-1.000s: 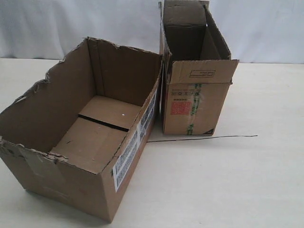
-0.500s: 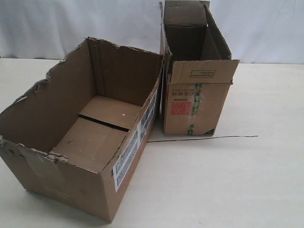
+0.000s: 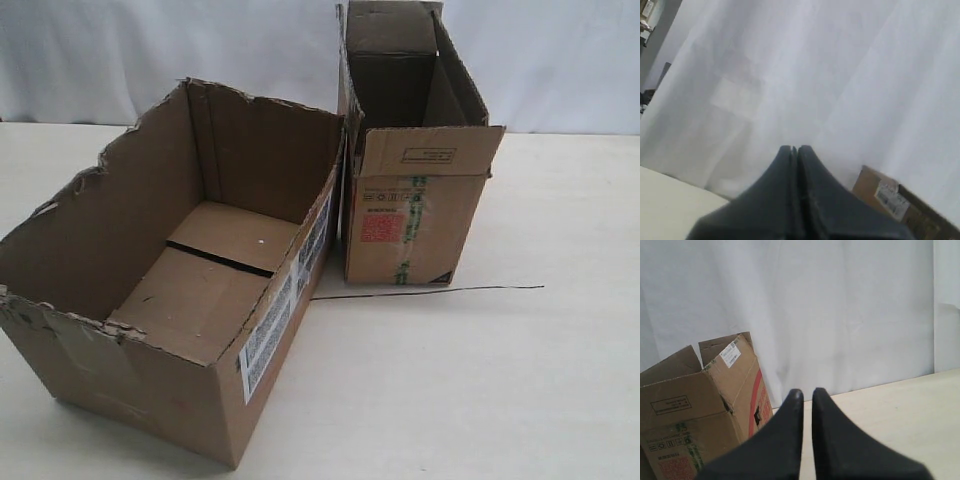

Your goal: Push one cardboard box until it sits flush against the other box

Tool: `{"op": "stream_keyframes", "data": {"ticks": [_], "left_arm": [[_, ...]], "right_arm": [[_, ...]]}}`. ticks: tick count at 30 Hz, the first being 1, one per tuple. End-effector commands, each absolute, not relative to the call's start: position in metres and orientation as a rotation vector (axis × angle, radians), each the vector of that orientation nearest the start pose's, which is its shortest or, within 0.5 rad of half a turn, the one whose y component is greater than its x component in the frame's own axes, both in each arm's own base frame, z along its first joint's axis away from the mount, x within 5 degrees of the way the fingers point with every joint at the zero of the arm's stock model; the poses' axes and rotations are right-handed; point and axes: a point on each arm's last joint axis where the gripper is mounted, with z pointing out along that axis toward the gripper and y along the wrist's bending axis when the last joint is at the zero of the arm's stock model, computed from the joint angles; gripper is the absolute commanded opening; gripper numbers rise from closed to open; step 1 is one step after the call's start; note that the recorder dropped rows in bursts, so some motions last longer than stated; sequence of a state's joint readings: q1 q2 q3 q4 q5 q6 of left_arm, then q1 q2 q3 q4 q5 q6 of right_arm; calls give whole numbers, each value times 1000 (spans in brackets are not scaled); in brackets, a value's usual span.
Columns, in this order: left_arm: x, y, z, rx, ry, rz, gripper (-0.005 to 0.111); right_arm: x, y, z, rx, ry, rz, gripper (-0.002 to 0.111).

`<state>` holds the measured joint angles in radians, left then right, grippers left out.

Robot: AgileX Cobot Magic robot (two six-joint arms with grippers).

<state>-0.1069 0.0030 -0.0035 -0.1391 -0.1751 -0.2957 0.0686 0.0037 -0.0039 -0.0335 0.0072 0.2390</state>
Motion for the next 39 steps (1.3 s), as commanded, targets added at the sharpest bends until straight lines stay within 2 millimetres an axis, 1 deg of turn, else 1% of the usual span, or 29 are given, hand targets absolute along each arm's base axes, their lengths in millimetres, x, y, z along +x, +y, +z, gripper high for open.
{"op": "stream_keyframes", "data": {"ticks": [1, 6, 9, 11, 15, 17, 18, 20, 21, 22, 25, 27, 29, 32, 34, 36, 39], "left_arm": [[52, -3, 233, -393, 1232, -670, 0], [52, -2, 235, -410, 1200, -692, 0], [50, 3, 239, -503, 1113, -774, 0], [51, 6, 238, -568, 1100, -800, 0], [52, 9, 235, -603, 1123, -751, 0], [52, 9, 234, -583, 1140, -707, 0], [54, 9, 239, -554, 1163, -668, 0], [56, 5, 249, -457, 1237, -575, 0], [60, 1, 256, -381, 1314, -513, 0], [62, -1, 266, -323, 1352, -477, 0], [77, -13, 290, -136, 1534, -387, 0], [91, -21, 305, 9, 1699, -345, 0], [101, -27, 313, 137, 1864, -298, 0], [111, -28, 328, 312, 2086, -189, 0], [114, -25, 337, 396, 2208, -105, 0], [110, -20, 348, 454, 2317, -40, 0], [100, -20, 360, 534, 2384, -28, 0]], "right_arm": [[56, 4, 212, 100, 1496, 220, 5], [56, 4, 212, 100, 1496, 220, 5], [56, 4, 212, 100, 1496, 220, 5], [56, 4, 212, 100, 1496, 220, 5], [56, 4, 212, 100, 1496, 220, 5], [56, 4, 212, 100, 1496, 220, 5], [56, 4, 212, 100, 1496, 220, 5], [56, 4, 212, 100, 1496, 220, 5], [56, 4, 212, 100, 1496, 220, 5], [56, 4, 212, 100, 1496, 220, 5], [56, 4, 212, 100, 1496, 220, 5], [56, 4, 212, 100, 1496, 220, 5], [56, 4, 212, 100, 1496, 220, 5], [56, 4, 212, 100, 1496, 220, 5], [56, 4, 212, 100, 1496, 220, 5], [56, 4, 212, 100, 1496, 220, 5], [56, 4, 212, 100, 1496, 220, 5]]}}
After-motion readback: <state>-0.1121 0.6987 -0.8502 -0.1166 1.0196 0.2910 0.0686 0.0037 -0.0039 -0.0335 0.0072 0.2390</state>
